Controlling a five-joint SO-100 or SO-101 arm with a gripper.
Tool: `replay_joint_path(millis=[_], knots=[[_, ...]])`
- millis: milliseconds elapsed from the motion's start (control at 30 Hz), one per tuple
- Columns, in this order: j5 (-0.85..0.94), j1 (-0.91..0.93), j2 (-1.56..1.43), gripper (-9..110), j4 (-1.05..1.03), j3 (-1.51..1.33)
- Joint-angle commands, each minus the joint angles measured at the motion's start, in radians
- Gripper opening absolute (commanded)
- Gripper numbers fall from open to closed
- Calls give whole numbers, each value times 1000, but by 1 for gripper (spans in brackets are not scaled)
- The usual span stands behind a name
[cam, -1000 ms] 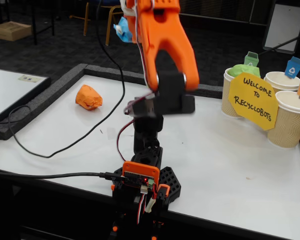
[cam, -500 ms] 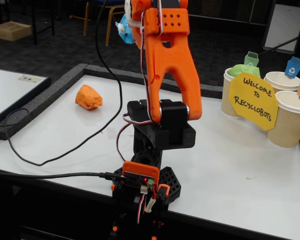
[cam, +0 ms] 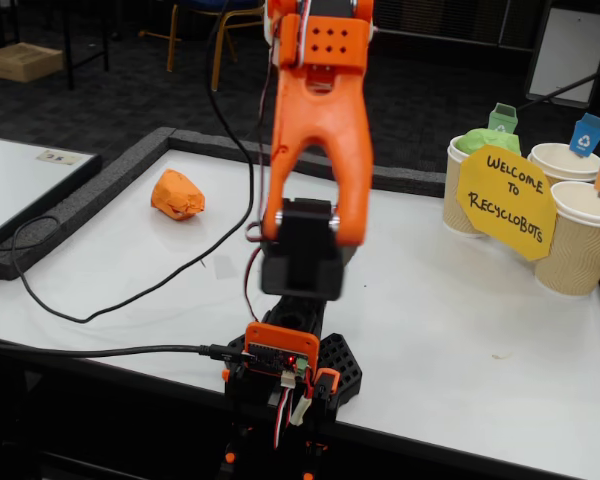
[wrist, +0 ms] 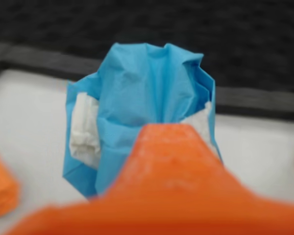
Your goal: Sort rubbish by color.
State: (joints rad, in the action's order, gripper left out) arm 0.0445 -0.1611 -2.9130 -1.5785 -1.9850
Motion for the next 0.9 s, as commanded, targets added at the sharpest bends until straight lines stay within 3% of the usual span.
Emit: replay_joint_path(millis=[0,433,867], knots=[[20,178,2,0,37,9],[20,568,2,0,40,21],[20,732,0,0,37,80]])
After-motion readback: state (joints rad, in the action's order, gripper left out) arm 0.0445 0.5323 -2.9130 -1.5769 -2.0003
